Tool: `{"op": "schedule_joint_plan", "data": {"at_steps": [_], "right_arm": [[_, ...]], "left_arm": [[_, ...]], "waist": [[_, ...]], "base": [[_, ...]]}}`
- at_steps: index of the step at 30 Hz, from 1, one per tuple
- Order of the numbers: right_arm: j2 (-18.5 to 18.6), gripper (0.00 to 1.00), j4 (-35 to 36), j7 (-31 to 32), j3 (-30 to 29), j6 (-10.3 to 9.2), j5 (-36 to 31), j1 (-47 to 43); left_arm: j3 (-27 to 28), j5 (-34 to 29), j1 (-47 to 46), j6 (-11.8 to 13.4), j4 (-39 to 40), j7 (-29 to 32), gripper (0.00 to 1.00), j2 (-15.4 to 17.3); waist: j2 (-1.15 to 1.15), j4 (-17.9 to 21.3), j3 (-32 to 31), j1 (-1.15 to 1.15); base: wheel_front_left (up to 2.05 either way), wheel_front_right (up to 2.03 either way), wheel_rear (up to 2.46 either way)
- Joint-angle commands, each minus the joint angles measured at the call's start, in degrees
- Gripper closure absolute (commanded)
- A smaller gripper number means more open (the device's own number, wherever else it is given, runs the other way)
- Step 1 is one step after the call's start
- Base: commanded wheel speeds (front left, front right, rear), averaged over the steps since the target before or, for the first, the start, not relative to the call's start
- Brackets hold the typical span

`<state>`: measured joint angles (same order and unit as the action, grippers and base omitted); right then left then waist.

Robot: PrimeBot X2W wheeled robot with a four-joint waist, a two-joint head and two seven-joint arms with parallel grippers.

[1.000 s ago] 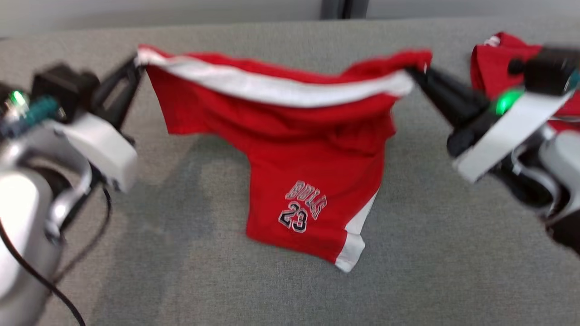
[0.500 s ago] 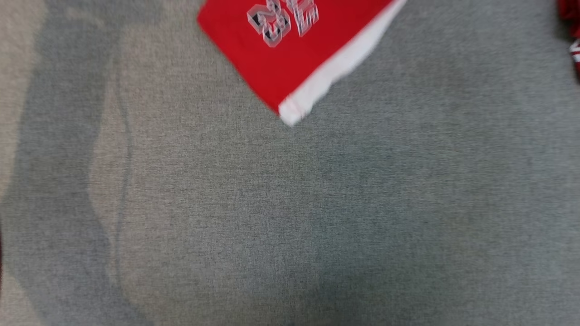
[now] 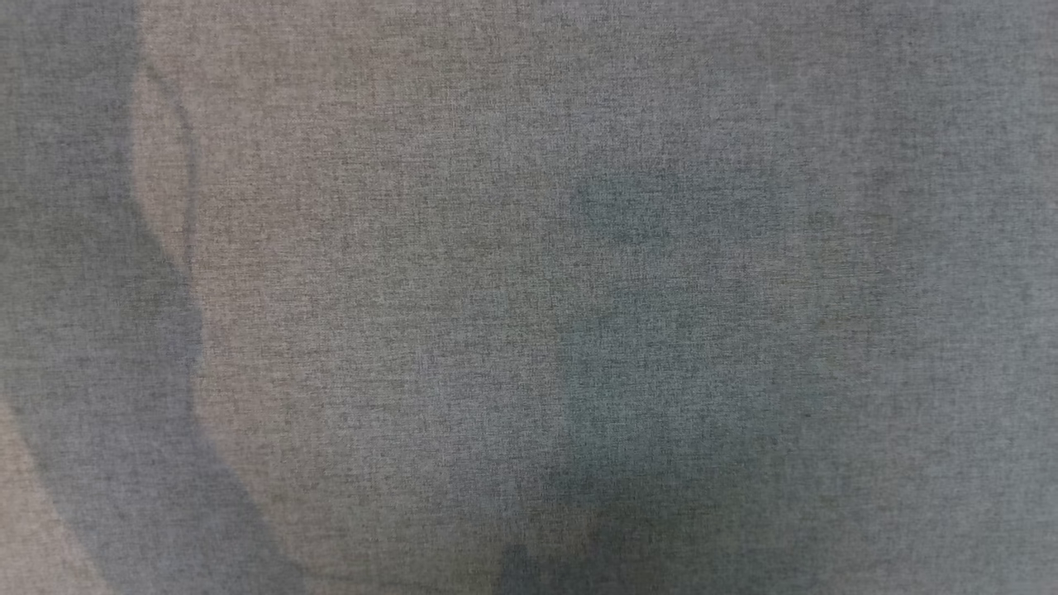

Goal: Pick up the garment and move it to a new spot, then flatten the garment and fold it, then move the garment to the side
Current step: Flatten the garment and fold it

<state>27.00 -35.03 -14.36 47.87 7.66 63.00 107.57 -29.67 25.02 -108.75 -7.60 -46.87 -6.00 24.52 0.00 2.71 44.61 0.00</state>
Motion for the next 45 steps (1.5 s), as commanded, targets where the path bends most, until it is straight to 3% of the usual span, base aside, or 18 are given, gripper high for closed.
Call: {"op": "schedule_joint_plan", "data": {"at_steps": [1,7,12,16,27,37,45], "right_arm": [[0.35,1.00,-1.13,-0.70,-0.70,-0.31,-0.15,-1.26],[-0.37,1.00,-1.37,1.55,4.35,-0.31,3.59,-7.24],[0.47,1.00,-0.34,8.49,12.67,-0.30,8.14,-14.94],[1.14,1.00,0.12,10.31,17.35,-0.31,10.52,-20.59],[4.58,1.00,5.56,15.82,24.53,-0.36,15.33,-36.57],[8.15,1.00,11.94,21.19,25.40,-0.37,15.88,-50.25],[12.82,1.00,19.68,22.86,25.39,-0.36,12.69,-62.60]], "left_arm": [[0.02,1.38,-0.19,0.20,-2.09,-0.07,1.00,0.67],[-4.36,6.99,5.50,0.20,-8.10,9.87,1.00,0.09],[-9.44,14.80,14.43,0.20,-8.04,19.38,1.00,1.94],[-13.72,20.18,21.45,0.20,-4.90,25.29,1.00,4.92],[-25.29,31.83,42.51,0.33,10.85,37.12,1.00,16.39],[-29.54,40.36,56.72,0.48,23.93,44.50,1.00,22.35],[-30.42,48.74,69.33,5.91,40.78,47.23,1.00,29.74]], "waist": [[0.00,-0.08,-0.29,0.00],[0.00,-0.39,-2.19,0.00],[0.00,-0.22,-5.43,0.00],[0.00,0.23,-9.66,0.00],[0.00,1.28,-24.75,0.00],[0.00,1.42,-35.21,0.00],[0.00,2.61,-40.64,0.00]], "base": [[0.00,0.00,0.00],[0.00,0.00,0.00],[0.00,0.00,0.00],[0.00,0.00,0.00],[0.00,0.00,0.00],[0.00,0.00,0.00],[0.00,0.00,0.00]]}}
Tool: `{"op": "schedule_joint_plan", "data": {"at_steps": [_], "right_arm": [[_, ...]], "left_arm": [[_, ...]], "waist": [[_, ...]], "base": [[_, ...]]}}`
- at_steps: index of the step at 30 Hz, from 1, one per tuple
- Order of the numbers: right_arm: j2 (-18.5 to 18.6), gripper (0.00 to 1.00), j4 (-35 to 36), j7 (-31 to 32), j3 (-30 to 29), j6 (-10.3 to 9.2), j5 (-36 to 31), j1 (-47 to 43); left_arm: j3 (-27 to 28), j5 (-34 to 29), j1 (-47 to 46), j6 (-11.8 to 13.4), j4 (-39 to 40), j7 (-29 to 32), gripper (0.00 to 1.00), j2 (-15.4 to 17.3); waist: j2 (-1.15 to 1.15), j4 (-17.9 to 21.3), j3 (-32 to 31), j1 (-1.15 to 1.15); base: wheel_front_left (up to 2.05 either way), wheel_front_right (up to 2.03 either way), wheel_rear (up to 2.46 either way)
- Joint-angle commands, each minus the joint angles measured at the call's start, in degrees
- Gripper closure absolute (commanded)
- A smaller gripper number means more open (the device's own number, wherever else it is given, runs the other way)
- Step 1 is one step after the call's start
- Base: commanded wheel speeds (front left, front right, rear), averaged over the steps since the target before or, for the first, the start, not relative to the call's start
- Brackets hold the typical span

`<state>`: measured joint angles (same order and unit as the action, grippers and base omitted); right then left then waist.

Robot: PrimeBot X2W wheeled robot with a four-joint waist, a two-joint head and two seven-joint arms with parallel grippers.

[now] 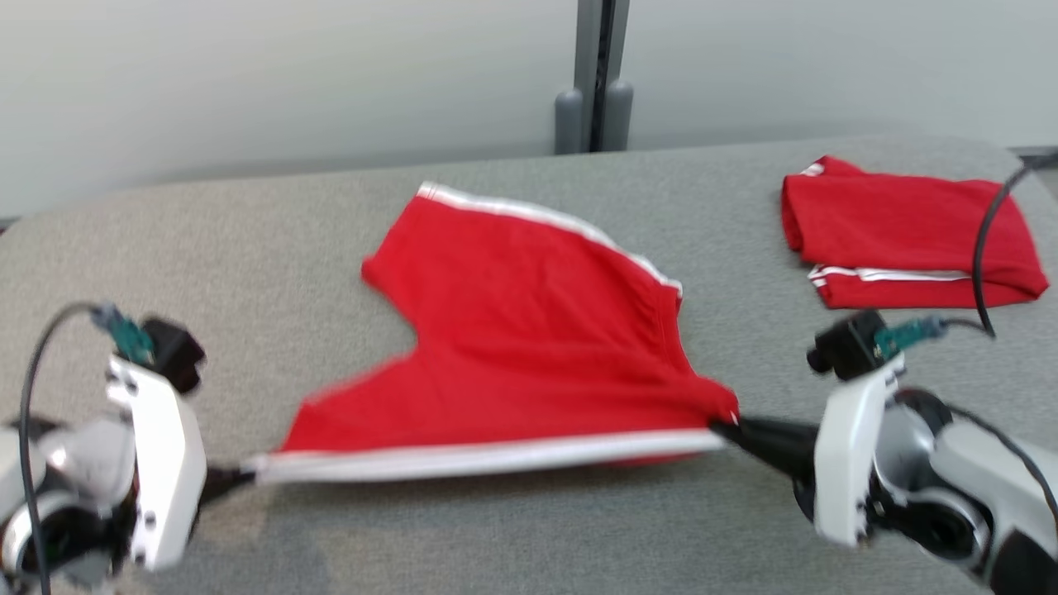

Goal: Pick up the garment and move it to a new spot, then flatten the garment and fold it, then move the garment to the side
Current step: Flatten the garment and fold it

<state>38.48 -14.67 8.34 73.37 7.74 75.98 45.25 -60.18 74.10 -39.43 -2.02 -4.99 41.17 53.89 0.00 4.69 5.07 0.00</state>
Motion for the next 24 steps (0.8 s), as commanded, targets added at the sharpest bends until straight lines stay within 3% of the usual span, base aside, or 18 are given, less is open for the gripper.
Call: {"op": "schedule_joint_plan", "data": {"at_steps": [1,6,9,15,24], "right_arm": [[1.93,1.00,0.06,0.64,-0.08,-0.43,-0.90,-1.70],[5.12,1.00,2.03,4.12,-0.57,-0.46,-1.80,-5.75],[6.01,1.00,2.86,6.49,-1.63,-0.50,-1.96,-6.95],[5.64,1.00,5.12,9.72,-4.86,-0.49,-2.01,-7.93],[2.03,1.00,4.63,14.13,-12.07,-0.45,-0.85,-5.64]], "left_arm": [[-0.05,0.38,1.43,1.31,1.16,0.32,1.00,1.87],[-0.65,4.05,6.82,5.31,10.93,1.72,1.00,8.17],[-0.25,5.71,8.65,6.97,14.49,0.90,1.00,10.21],[-0.33,6.28,9.08,8.25,17.18,0.82,1.00,10.43],[2.48,3.54,-0.64,7.06,13.44,6.49,1.00,9.00]], "waist": [[0.00,0.81,-1.43,0.00],[0.00,1.83,-1.80,0.00],[0.00,2.43,-1.35,0.00],[0.00,2.88,-0.13,0.00],[0.00,3.11,4.83,0.00]], "base": [[0.00,0.00,0.00],[0.00,0.00,0.00],[0.00,0.00,0.00],[0.00,0.00,0.00],[0.00,0.00,0.00]]}}
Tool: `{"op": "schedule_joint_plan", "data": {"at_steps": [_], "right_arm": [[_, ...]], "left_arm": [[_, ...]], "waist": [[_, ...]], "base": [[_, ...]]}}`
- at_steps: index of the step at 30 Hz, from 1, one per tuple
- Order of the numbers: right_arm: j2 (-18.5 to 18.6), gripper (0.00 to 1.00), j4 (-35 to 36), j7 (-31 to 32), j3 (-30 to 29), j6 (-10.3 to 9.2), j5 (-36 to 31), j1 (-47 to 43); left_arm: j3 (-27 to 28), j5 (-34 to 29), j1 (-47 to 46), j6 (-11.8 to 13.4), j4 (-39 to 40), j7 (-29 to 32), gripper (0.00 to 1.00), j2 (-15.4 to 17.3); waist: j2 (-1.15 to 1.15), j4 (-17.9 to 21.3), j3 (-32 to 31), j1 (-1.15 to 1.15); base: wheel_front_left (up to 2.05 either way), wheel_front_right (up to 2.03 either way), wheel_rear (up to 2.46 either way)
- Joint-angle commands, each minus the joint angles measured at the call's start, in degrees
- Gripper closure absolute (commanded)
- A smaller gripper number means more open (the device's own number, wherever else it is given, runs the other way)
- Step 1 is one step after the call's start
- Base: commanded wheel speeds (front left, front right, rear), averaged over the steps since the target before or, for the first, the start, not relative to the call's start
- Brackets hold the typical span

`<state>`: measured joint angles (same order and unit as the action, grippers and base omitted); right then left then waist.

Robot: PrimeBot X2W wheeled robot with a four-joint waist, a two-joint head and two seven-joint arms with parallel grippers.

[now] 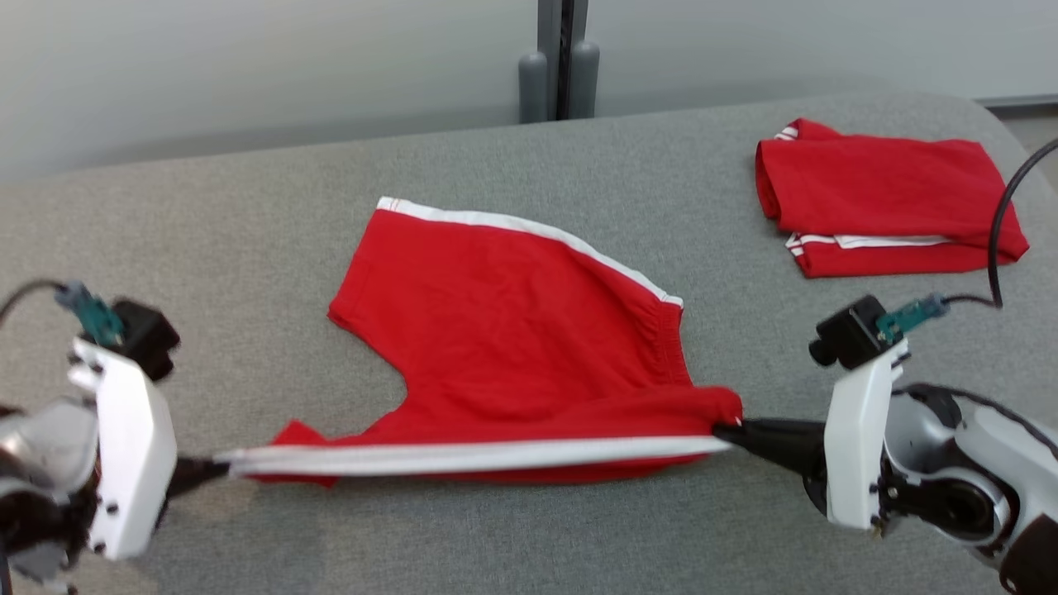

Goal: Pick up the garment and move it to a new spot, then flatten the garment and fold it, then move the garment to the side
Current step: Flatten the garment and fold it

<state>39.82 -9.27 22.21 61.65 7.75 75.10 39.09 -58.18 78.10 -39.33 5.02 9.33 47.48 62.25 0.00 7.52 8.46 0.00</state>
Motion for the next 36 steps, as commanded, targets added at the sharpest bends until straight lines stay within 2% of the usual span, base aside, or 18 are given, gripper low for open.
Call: {"op": "schedule_joint_plan", "data": {"at_steps": [1,11,18,27,36], "right_arm": [[-0.03,1.00,-1.14,0.86,-1.24,-0.46,0.12,0.94],[-7.14,1.00,-5.81,6.56,-9.42,-0.38,2.76,6.94],[-9.37,1.00,-7.38,8.41,-13.41,-0.38,1.76,10.14],[-12.83,1.00,-8.31,8.09,-18.06,-0.40,-0.53,12.71],[-17.84,1.00,-9.52,8.14,-20.63,-0.39,-2.50,14.07]], "left_arm": [[0.92,-0.97,-2.34,-0.27,-1.66,0.96,1.00,0.08],[3.52,-3.48,-15.95,-2.83,-12.34,6.91,1.00,-6.58],[4.38,-5.90,-26.08,-3.47,-19.80,12.11,1.00,-10.53],[4.69,-10.23,-37.05,-3.39,-26.82,16.70,1.00,-12.47],[4.20,-12.71,-43.19,-3.90,-33.26,18.59,1.00,-15.29]], "waist": [[0.00,0.41,2.23,0.00],[0.00,3.71,9.80,0.00],[0.00,6.41,14.66,0.00],[0.00,10.13,21.16,0.00],[0.00,13.29,25.35,0.00]], "base": [[0.00,0.00,0.00],[0.00,0.00,0.00],[0.00,0.00,0.00],[0.00,0.00,0.00],[0.00,0.00,0.00]]}}
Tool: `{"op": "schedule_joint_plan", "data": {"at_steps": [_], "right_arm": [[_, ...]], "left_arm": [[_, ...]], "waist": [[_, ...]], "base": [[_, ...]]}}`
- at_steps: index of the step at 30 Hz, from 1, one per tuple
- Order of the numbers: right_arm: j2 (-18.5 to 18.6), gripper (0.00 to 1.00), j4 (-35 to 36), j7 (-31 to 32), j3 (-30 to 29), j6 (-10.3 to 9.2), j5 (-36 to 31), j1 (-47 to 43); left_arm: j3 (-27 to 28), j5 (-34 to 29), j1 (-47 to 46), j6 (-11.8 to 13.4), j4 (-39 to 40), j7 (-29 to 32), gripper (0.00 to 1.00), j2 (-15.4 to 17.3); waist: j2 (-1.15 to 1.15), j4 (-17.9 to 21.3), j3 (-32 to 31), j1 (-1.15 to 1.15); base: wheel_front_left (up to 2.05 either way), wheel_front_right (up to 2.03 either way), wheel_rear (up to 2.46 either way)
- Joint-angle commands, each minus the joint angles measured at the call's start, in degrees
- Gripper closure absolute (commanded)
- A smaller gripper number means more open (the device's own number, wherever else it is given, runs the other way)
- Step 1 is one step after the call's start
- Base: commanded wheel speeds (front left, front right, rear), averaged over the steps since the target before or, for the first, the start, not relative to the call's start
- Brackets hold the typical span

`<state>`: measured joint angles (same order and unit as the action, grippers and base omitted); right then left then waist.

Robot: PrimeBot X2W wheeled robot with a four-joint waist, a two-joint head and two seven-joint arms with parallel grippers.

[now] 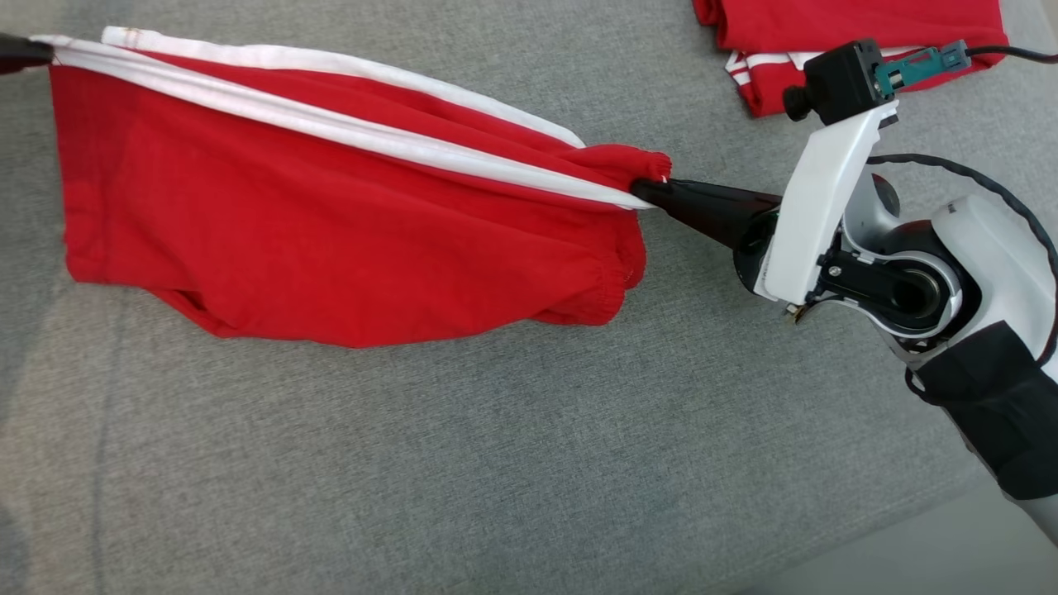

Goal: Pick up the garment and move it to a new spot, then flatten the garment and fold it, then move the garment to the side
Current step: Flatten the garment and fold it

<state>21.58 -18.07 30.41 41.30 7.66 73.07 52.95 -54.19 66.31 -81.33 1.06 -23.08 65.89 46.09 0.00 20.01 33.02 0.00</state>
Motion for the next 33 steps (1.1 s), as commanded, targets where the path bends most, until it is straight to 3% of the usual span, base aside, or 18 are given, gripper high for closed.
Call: {"op": "schedule_joint_plan", "data": {"at_steps": [1,11,12,13,14,15,16,17,22,33], "right_arm": [[0.09,1.00,-0.75,-0.04,-0.47,-0.30,-0.77,0.30],[-2.41,1.00,-0.99,-0.26,-2.21,-0.30,-2.58,0.60],[-2.50,1.00,-1.04,-0.16,-2.43,-0.30,-2.72,0.67],[-2.60,1.00,-1.09,-0.07,-2.66,-0.30,-2.89,0.70],[-2.60,1.00,-1.09,-0.07,-2.66,-0.30,-2.89,0.70],[-2.70,0.80,-0.96,-0.15,-2.91,-0.30,-3.05,0.74],[-2.82,0.51,-0.78,-0.47,-3.17,-0.30,-3.22,0.72],[-2.87,0.00,-0.71,-0.64,-3.30,-0.30,-3.32,0.59],[-2.74,0.00,-0.25,-0.91,-4.23,-0.14,-3.68,-0.68],[-1.47,0.00,0.03,-2.54,-6.57,-0.15,-4.62,-3.34]], "left_arm": [[0.11,-1.07,-1.55,-0.18,-1.42,0.20,1.00,0.74],[-0.52,-1.74,-2.93,-1.37,-5.70,0.08,1.00,-0.24],[-0.41,-1.70,-2.97,-1.56,-6.01,-0.12,0.90,-0.41],[-0.34,-1.63,-2.88,-1.75,-6.37,-0.33,0.64,-0.55],[-0.34,-1.63,-2.88,-1.75,-6.37,-0.33,0.64,-0.55],[-0.25,-1.43,-2.71,-1.91,-6.69,-0.48,0.24,-0.77],[-0.12,-1.25,-2.64,-1.99,-6.96,-0.95,0.00,-1.02],[-0.02,-1.15,-2.57,-2.29,-7.16,-1.30,0.00,-1.29],[0.30,-0.17,-1.60,-3.12,-8.29,-2.62,0.00,-2.79],[0.43,2.85,3.64,-5.08,-9.91,-4.38,0.00,-2.76]], "waist": [[0.00,1.04,0.99,0.00],[0.00,2.06,2.20,0.00],[0.00,2.01,2.21,0.00],[0.00,1.94,2.19,0.00],[0.00,1.94,2.19,0.00],[0.00,1.83,2.13,0.00],[0.00,1.72,2.03,0.00],[0.00,1.60,1.84,0.00],[0.00,1.05,0.45,0.00],[0.00,0.78,-3.91,0.00]], "base": [[0.00,0.00,0.00],[0.00,0.00,0.00],[0.00,0.00,0.00],[0.00,0.00,0.00],[0.00,0.00,0.00],[0.00,0.00,0.00],[0.00,0.00,0.00],[0.00,0.00,0.00],[0.00,0.00,0.00],[0.00,0.00,0.00]]}}
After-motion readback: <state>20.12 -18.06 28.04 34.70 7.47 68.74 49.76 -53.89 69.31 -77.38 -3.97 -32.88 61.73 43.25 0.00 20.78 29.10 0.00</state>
